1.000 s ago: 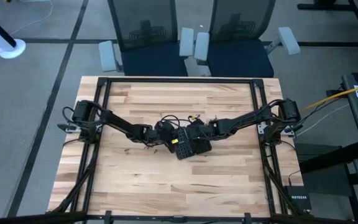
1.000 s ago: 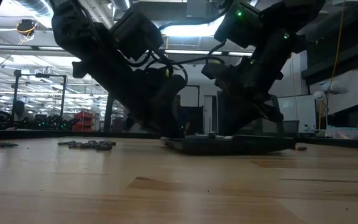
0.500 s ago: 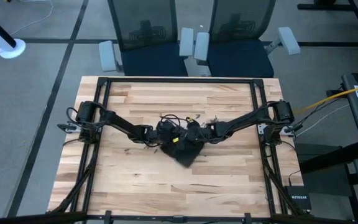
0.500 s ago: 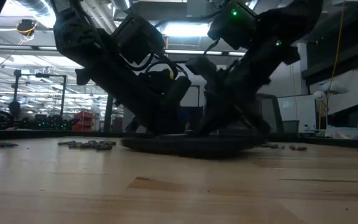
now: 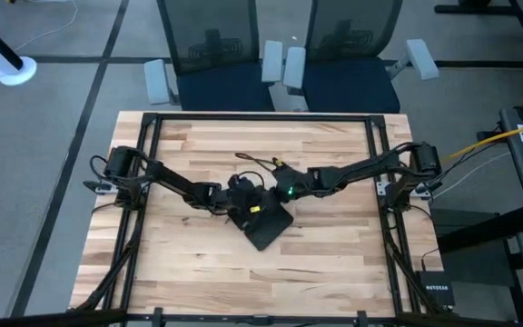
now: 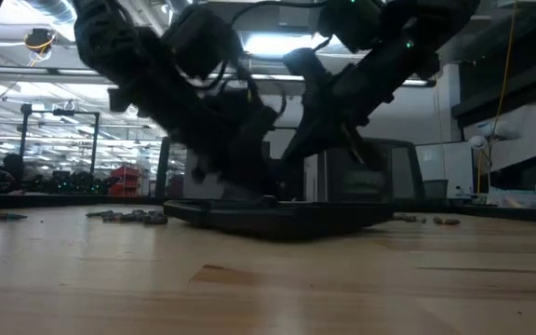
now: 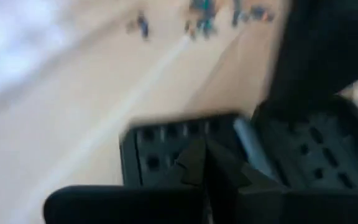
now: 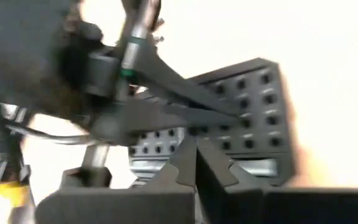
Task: Prefit tool cases
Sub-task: Remove the gray t handle ratchet wrench from the black prefit tool case
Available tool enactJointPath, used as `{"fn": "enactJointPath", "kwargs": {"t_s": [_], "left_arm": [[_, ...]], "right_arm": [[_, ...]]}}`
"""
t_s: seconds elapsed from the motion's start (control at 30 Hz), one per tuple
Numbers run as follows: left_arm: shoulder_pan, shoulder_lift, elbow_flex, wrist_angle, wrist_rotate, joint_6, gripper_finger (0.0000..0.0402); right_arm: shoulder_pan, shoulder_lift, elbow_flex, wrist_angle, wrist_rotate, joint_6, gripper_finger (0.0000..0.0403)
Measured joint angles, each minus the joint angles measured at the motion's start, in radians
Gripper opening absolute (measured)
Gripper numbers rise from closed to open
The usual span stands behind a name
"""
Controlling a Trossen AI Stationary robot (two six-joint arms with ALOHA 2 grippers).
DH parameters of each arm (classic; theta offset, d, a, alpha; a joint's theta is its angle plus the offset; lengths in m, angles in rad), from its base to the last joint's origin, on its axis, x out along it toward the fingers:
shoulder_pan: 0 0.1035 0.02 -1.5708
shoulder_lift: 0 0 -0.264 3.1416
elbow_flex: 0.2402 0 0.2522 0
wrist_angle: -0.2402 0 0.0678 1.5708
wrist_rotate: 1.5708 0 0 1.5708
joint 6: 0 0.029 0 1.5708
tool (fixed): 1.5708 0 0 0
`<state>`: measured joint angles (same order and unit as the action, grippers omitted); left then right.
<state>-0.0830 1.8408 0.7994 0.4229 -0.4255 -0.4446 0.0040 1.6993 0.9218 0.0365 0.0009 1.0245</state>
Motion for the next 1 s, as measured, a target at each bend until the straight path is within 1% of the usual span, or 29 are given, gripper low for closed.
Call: {"fn": "enactJointPath", "kwargs": {"t_s": [0.13, 0.23, 0.3, 0.37, 0.43, 0.47, 0.5, 0.57, 0.63, 0.7, 0.77, 0.83, 0.9, 1.0], "left_arm": [[0.026, -0.116, 0.002, -0.073, -0.017, 0.149, 0.0], [0.024, -0.237, 0.002, -0.196, -0.02, 0.258, 0.0], [0.008, -0.324, 0.005, -0.312, -0.02, 0.311, 0.0], [-0.012, -0.381, 0.006, -0.455, -0.02, 0.322, 0.0], [-0.029, -0.397, 0.001, -0.582, -0.019, 0.293, 0.0], [-0.035, -0.395, -0.011, -0.612, -0.016, 0.27, 0.0], [-0.04, -0.388, -0.028, -0.618, -0.004, 0.246, 0.0], [-0.042, -0.367, -0.063, -0.571, 0.036, 0.201, 0.0], [-0.042, -0.332, -0.093, -0.507, 0.06, 0.156, 0.0], [-0.041, -0.287, -0.105, -0.44, 0.061, 0.113, 0.0], [-0.041, -0.236, -0.106, -0.381, 0.079, 0.076, 0.0], [-0.041, -0.18, -0.106, -0.316, 0.132, 0.05, 0.0], [-0.047, -0.139, -0.097, -0.254, 0.219, 0.032, 0.0], [-0.073, -0.101, -0.078, -0.224, 0.246, 0.009, 0.0]], "right_arm": [[0.0, -0.056, 0.0, -0.104, -0.001, -0.098, 0.0], [0.007, -0.059, 0.0, -0.187, -0.027, -0.136, 0.0], [0.025, -0.059, 0.0, -0.209, -0.039, -0.159, 0.0], [0.048, -0.058, 0.0, -0.197, -0.04, -0.189, 0.0], [0.074, -0.056, 0.0, -0.18, -0.071, -0.199, 0.0], [0.087, -0.056, 0.0, -0.166, -0.093, -0.2, 0.0], [0.101, -0.056, 0.001, -0.154, -0.111, -0.201, 0.0], [0.131, -0.057, 0.001, -0.16, -0.126, -0.201, 0.0], [0.161, -0.053, 0.001, -0.171, -0.115, -0.198, 0.0], [0.186, -0.045, 0.001, -0.158, -0.095, -0.179, 0.0], [0.205, -0.03, 0.001, -0.156, -0.07, -0.152, 0.0], [0.218, -0.012, 0.002, -0.154, -0.049, -0.118, 0.0], [0.221, 0.008, 0.0, -0.15, -0.044, -0.098, 0.0], [0.22, 0.012, 0.001, -0.145, -0.035, -0.073, 0.0]]}}
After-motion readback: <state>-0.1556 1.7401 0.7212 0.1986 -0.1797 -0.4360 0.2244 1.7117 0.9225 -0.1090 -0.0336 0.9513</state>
